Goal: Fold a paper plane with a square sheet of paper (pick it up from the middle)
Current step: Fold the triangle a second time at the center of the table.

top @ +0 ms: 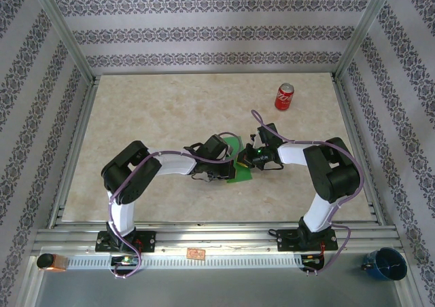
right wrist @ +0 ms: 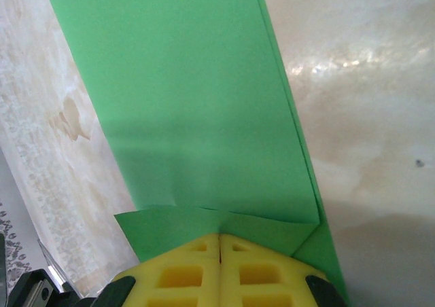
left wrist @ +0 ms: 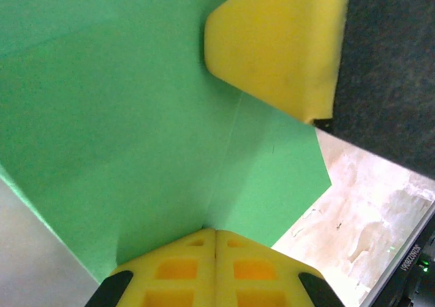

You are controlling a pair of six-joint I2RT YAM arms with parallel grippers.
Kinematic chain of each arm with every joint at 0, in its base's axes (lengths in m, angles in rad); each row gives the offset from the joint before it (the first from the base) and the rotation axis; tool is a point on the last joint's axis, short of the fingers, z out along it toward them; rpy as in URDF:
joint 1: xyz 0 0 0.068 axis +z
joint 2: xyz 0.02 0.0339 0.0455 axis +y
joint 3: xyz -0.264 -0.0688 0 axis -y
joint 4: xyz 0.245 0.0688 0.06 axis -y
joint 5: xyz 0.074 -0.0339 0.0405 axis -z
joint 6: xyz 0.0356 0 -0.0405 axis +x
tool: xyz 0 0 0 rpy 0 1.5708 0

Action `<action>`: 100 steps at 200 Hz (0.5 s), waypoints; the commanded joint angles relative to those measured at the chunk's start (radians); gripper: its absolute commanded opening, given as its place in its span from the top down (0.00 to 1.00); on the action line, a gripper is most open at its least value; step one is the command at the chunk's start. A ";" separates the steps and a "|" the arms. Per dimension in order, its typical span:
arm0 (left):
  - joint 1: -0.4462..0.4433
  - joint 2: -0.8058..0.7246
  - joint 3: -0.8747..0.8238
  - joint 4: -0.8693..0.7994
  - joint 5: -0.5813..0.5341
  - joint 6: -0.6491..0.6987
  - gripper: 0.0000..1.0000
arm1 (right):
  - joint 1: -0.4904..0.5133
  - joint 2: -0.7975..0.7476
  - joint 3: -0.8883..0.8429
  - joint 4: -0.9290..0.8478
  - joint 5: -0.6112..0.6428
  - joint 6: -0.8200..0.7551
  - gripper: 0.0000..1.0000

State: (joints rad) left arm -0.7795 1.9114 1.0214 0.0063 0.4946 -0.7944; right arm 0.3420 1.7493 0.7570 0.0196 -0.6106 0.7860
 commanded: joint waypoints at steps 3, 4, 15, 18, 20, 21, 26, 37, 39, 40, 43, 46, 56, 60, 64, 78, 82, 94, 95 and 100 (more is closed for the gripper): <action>-0.013 -0.010 -0.048 -0.023 -0.008 -0.019 1.00 | -0.012 0.023 -0.037 -0.085 0.055 -0.015 0.99; -0.013 -0.011 -0.049 -0.023 -0.006 -0.019 1.00 | -0.012 0.024 -0.036 -0.085 0.055 -0.015 0.99; -0.015 -0.016 -0.057 -0.022 -0.002 -0.021 1.00 | -0.013 0.024 -0.036 -0.085 0.055 -0.014 0.99; -0.016 -0.019 -0.059 -0.020 0.000 -0.021 1.00 | -0.013 0.024 -0.036 -0.084 0.055 -0.015 0.99; -0.017 -0.021 -0.061 -0.019 0.000 -0.021 1.00 | -0.013 0.024 -0.036 -0.084 0.055 -0.014 0.99; -0.018 -0.021 -0.062 -0.018 0.001 -0.022 1.00 | -0.012 0.023 -0.036 -0.084 0.055 -0.014 0.99; -0.019 -0.024 -0.066 -0.016 0.003 -0.022 1.00 | -0.014 0.024 -0.036 -0.084 0.057 -0.014 0.99; -0.021 -0.033 -0.077 -0.011 0.009 -0.025 1.00 | -0.014 0.026 -0.036 -0.083 0.055 -0.015 0.99; -0.021 -0.035 -0.080 -0.009 0.009 -0.026 1.00 | -0.014 0.026 -0.036 -0.083 0.056 -0.015 0.99; -0.021 -0.036 -0.081 -0.009 0.009 -0.026 1.00 | -0.014 0.026 -0.036 -0.083 0.056 -0.015 0.99; -0.021 -0.037 -0.083 -0.008 0.011 -0.027 1.00 | -0.014 0.026 -0.037 -0.083 0.055 -0.015 0.99; -0.022 -0.040 -0.085 -0.007 0.012 -0.028 1.00 | -0.014 0.027 -0.037 -0.083 0.055 -0.015 0.99; -0.023 -0.047 -0.095 -0.009 0.016 -0.029 1.00 | -0.014 0.027 -0.036 -0.083 0.057 -0.017 0.99; -0.023 -0.051 -0.100 -0.010 0.017 -0.030 1.00 | -0.014 0.028 -0.036 -0.083 0.056 -0.016 0.99; -0.023 -0.055 -0.103 -0.010 0.016 -0.032 1.00 | -0.014 0.029 -0.036 -0.083 0.055 -0.016 0.99; -0.024 -0.067 -0.125 -0.007 0.020 -0.035 1.00 | -0.014 0.029 -0.036 -0.082 0.055 -0.014 0.99; -0.024 -0.070 -0.130 -0.006 0.022 -0.036 1.00 | -0.014 0.029 -0.036 -0.082 0.055 -0.015 0.99; -0.024 -0.076 -0.148 0.005 0.031 -0.040 1.00 | -0.014 0.029 -0.036 -0.082 0.055 -0.015 0.99; -0.024 -0.076 -0.150 0.005 0.031 -0.042 1.00 | -0.015 0.029 -0.036 -0.082 0.055 -0.016 0.99; -0.024 -0.078 -0.155 0.006 0.034 -0.043 1.00 | -0.014 0.029 -0.036 -0.082 0.055 -0.016 0.99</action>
State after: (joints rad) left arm -0.7837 1.8538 0.9207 0.0753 0.4957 -0.8181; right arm 0.3420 1.7493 0.7559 0.0147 -0.6228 0.7860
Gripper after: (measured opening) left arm 0.050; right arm 0.064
